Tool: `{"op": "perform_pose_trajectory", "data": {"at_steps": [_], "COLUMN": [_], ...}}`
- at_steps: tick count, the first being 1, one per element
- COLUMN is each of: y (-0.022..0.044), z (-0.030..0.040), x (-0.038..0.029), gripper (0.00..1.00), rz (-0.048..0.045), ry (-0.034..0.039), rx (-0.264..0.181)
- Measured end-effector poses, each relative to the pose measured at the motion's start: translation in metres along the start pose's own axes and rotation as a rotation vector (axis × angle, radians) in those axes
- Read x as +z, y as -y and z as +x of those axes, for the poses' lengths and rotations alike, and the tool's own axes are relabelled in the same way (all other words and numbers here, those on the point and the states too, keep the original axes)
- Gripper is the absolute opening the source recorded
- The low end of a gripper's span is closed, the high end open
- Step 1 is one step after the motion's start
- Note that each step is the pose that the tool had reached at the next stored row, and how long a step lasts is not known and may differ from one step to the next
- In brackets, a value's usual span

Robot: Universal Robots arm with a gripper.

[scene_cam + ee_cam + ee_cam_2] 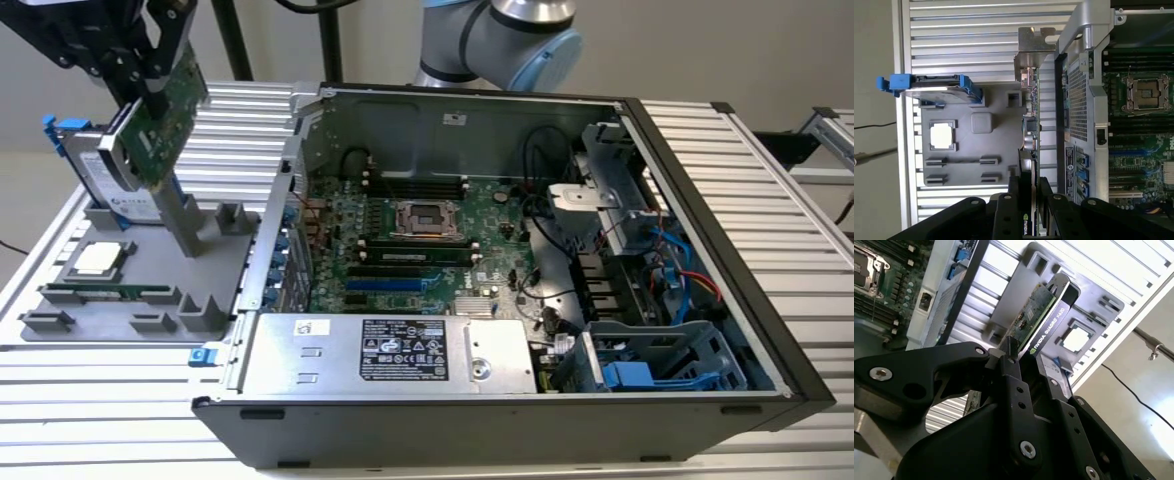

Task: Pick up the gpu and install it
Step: 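Pick up the gpu and move the gpu toward the slot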

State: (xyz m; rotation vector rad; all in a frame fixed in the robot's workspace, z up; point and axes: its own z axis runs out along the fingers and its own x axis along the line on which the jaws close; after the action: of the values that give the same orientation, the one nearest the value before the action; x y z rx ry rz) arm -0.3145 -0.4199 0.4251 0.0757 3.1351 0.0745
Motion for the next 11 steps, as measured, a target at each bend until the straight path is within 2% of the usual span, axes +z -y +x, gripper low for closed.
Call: {"op": "perform_pose_trajectory", "data": {"at_steps": [11], "y": [-0.0005], "z": [-0.0108], "x": [0.0000], "gripper": [0.00], "rz": [0.0001], "ry": [0.0000], "rx": [0.000]}}
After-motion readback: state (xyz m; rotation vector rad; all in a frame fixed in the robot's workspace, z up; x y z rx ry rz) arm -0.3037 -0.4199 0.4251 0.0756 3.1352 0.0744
